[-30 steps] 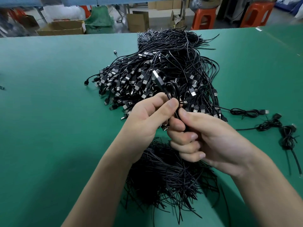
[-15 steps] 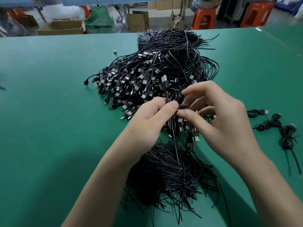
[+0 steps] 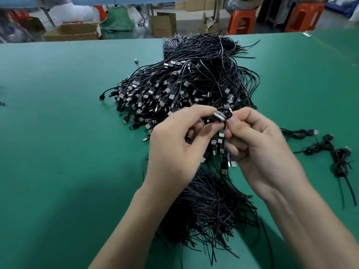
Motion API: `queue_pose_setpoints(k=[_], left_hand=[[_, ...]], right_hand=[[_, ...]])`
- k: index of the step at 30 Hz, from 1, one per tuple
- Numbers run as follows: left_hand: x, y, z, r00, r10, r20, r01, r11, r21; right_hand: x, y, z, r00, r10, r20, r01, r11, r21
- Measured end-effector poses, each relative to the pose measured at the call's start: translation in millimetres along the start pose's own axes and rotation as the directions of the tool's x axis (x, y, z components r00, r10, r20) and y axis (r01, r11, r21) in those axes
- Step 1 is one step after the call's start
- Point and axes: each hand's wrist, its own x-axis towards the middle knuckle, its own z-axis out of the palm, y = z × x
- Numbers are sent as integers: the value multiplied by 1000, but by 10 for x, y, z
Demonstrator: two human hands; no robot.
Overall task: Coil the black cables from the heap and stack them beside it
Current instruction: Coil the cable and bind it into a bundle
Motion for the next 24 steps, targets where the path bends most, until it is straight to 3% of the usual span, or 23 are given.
queue_pose_setpoints(k=[2,4,9,14,16,18,20,22,24], left_hand=[[-25,-2,13,999,-36,11,36,998,-46],[-24,-11,3,992,-114,57,123,976,-182],[35,19,-60,981,-168,92,189,930,-316],[38,-38,-84,973,-225,51,231,947,-223],[41,-40,-86,984,-172,43,176,979,-99],[38,-25,-91,991,-125,38,126,992,-13],[40,-19,-95,995,-81,59,83,996,-25],[44,-16,-88,997,-34,75,35,999,-7],[53,-30,-81,996,-51,78,49,998,30]], right_hand=[[10,1,5,996,81,-33,-78,993,85],[10,-13,-6,996,69,-65,-65,997,51],[-13,-15,-20,991,-117,-70,97,966,-239],[8,-80,-18,964,-266,-9,225,833,-504],[4,-75,-20,985,-173,-11,156,911,-382],[23,-41,-32,999,21,-29,-23,994,-106],[40,-14,-40,986,163,-21,-159,980,118],[47,2,-37,977,211,-3,-206,955,214],[47,5,-28,978,209,-23,-201,959,200]])
